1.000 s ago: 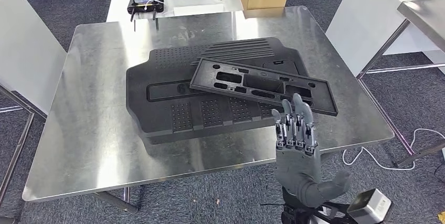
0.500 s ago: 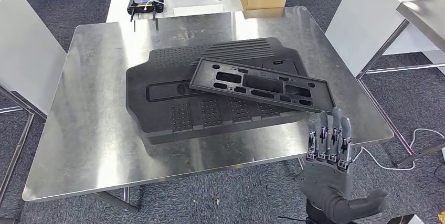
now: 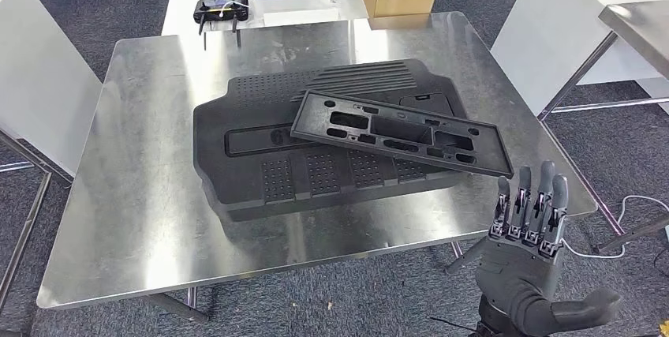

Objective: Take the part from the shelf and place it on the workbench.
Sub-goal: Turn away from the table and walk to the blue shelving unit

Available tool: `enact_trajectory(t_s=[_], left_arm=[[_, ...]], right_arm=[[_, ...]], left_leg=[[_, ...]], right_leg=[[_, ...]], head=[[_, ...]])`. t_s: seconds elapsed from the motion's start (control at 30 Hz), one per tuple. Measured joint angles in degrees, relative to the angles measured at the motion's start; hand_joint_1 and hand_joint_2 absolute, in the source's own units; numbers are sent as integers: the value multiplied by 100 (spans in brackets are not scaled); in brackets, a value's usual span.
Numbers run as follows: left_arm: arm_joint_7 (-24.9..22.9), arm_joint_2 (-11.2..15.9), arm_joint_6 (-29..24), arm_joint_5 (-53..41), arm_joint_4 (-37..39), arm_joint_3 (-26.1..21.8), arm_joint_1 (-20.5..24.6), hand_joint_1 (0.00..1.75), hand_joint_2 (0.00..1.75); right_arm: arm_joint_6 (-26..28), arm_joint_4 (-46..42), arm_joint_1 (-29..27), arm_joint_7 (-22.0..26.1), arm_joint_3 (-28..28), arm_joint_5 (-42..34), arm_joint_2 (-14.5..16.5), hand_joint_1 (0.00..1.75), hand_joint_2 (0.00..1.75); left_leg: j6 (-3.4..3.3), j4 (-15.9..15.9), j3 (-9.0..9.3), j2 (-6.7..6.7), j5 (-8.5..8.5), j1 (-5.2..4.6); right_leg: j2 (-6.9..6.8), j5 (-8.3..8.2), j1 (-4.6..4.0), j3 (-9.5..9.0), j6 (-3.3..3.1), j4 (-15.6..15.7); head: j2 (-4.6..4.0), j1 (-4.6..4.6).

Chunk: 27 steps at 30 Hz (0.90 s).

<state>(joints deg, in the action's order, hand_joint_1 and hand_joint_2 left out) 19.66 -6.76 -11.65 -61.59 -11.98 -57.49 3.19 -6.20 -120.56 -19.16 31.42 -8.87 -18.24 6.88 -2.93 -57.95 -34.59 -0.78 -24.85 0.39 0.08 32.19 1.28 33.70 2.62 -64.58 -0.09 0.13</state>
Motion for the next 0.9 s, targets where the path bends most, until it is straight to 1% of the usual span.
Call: enact_trajectory(t_s=[0.03, 0.07, 0.1, 0.13, 0.17, 0.2, 0.23, 0.27, 0.3, 0.33, 0.37, 0.4, 0.43, 0.47, 0.53, 0.57, 0.6, 0.63, 0.67, 0.7, 0.73, 0.77, 0.8, 0.83, 0.9], left_arm=[[11, -1, -2, 0, 0, -4, 2, 0, 0], [26, -3, -7, -1, 0, -8, 3, 0, 0], [40, -5, -11, -2, 0, -11, 2, 0, 0], [50, -8, -16, -3, 0, -13, 1, 0, 0], [58, -11, -22, -5, 0, -15, 1, 0, 0], [63, -15, -25, -6, 0, -16, 0, 0, 0], [67, -15, -28, -7, -1, -18, 0, 0, 0], [70, -14, -32, -7, -3, -20, 0, 0, 0], [72, -12, -33, -7, -4, -22, 0, 0, 0], [73, -10, -35, -7, -6, -23, 0, 0, 0], [74, -10, -36, -7, -7, -24, 0, 0, 0], [74, -9, -36, -7, -7, -24, 0, 0, 0], [74, -9, -37, -7, -7, -25, 0, 0, 0], [74, -8, -37, -7, -6, -25, 0, 0, 0], [74, -10, -37, -8, -5, -26, -1, 0, 0], [73, -11, -37, -8, -4, -26, -3, 0, 0], [73, -11, -37, -9, -4, -26, -5, 0, 0], [73, -11, -38, -9, -4, -26, -6, 0, 0], [73, -9, -39, -9, -5, -26, -6, 0, 0], [73, -6, -42, -9, -5, -26, -5, 0, 0], [71, -6, -43, -9, -5, -27, -3, 0, 0], [69, -8, -45, -12, -4, -26, 0, 0, 0], [66, -10, -45, -15, -3, -26, 2, 0, 0], [62, -14, -45, -19, -2, -26, 2, 0, 0], [57, -19, -46, -24, -2, -26, 1, 0, 0]], right_arm=[[28, 0, -6, 1, 22, 21, 3, 0, 0], [55, 0, -14, 1, 43, 40, 5, 0, 0], [72, 0, -20, 1, 64, 54, 7, 0, 0], [82, 0, -23, 1, 84, 62, 8, 0, 0], [87, 0, -24, 1, 99, 69, 9, 0, 0], [88, 0, -25, 1, 110, 76, 10, 0, 0], [88, -1, -26, -1, 114, 82, 13, 0, 0], [88, -2, -27, -2, 117, 88, 16, 0, 0], [88, -3, -30, -3, 120, 91, 19, 0, 0], [88, -4, -37, -4, 122, 91, 21, 0, 0], [88, -5, -42, -4, 123, 91, 23, 0, 0], [88, -7, -48, -4, 126, 91, 28, 0, 0], [88, -9, -50, -4, 128, 91, 34, 0, 0], [88, -10, -52, -4, 132, 91, 42, 0, 0], [88, -11, -54, -4, 138, 91, 51, 0, 0], [88, -11, -55, -4, 141, 92, 53, 0, 0], [88, -11, -56, -4, 143, 92, 53, 0, 0], [88, -11, -57, -4, 146, 92, 53, 0, 0], [88, -11, -57, -4, 149, 93, 53, 0, 0], [91, -11, -58, -6, 151, 92, 53, 0, 0], [94, -11, -58, -11, 154, 92, 53, 0, 0], [99, -11, -60, -18, 157, 92, 53, 0, 0], [103, -11, -61, -25, 159, 93, 54, 0, 0], [106, -11, -65, -29, 161, 93, 56, 0, 0], [110, -11, -75, -30, 162, 94, 59, 0, 0]], left_leg=[[-6, 0, 2, 4, -5, 2], [-3, -1, 3, 5, -11, 4], [3, -2, 7, 5, -18, 9], [14, -3, 17, 4, -25, 17], [33, -4, 31, 0, -33, 29], [62, -6, 47, -4, -41, 34], [103, -12, 63, -8, -58, 28], [150, -16, 78, -10, -73, 19], [197, -17, 91, -8, -84, 11], [241, -13, 102, -4, -88, 13], [278, -9, 107, 2, -87, 27], [309, -37, 99, 13, -112, 44], [333, -142, 58, 25, -192, 57], [352, -374, -41, 36, -343, 66], [379, -1130, -377, 49, -740, 72], [389, -1483, -544, 50, -875, 74], [395, -1668, -634, 50, -903, 75], [396, -1645, -622, 51, -827, 78], [393, -1394, -497, 52, -656, 83], [389, -1002, -297, 54, -449, 91], [385, -614, -99, 52, -302, 89], [370, -317, 47, 43, -205, 88], [347, -161, 117, 34, -176, 77], [314, -125, 122, 24, -191, 57], [226, -111, 100, 21, -162, 42]], right_leg=[[0, 149, 3, 234, -20, -413], [0, 232, 10, 427, -12, -719], [-1, 222, 19, 524, 23, -830], [-2, 116, 31, 497, 81, -698], [-4, -50, 47, 353, 145, -355], [-15, -227, 64, 156, 198, 80], [-22, -377, 66, -13, 215, 444], [-28, -483, 63, -130, 194, 681], [-30, -541, 48, -178, 145, 777], [-23, -572, 23, -182, 87, 771], [-18, -597, 27, -190, 31, 768], [-16, -614, 33, -197, -8, 772], [-16, -626, 47, -207, -43, 779], [-18, -635, 61, -215, -78, 787], [-23, -629, 47, -222, -117, 785], [-23, -626, 37, -225, -127, 783], [-21, -622, 31, -230, -131, 782], [-16, -618, 29, -240, -135, 781], [-10, -610, 34, -256, -133, 779], [-4, -599, 39, -275, -124, 775], [0, -582, 25, -286, -102, 763], [3, -566, 11, -289, -76, 755], [3, -559, -3, -285, -48, 754], [3, -561, -12, -278, -18, 762], [3, -565, 3, -261, 31, 771]], head=[[0, 3], [0, 2], [0, 3], [0, 4], [0, 4], [0, 8], [0, 9], [0, 3], [0, 1], [0, -6], [0, -9], [0, -10], [0, -22], [0, -32], [0, -52], [0, -52], [0, -52], [0, -54], [0, -54], [0, -55], [0, -59], [0, -56], [0, -52], [0, -49], [0, -42]])
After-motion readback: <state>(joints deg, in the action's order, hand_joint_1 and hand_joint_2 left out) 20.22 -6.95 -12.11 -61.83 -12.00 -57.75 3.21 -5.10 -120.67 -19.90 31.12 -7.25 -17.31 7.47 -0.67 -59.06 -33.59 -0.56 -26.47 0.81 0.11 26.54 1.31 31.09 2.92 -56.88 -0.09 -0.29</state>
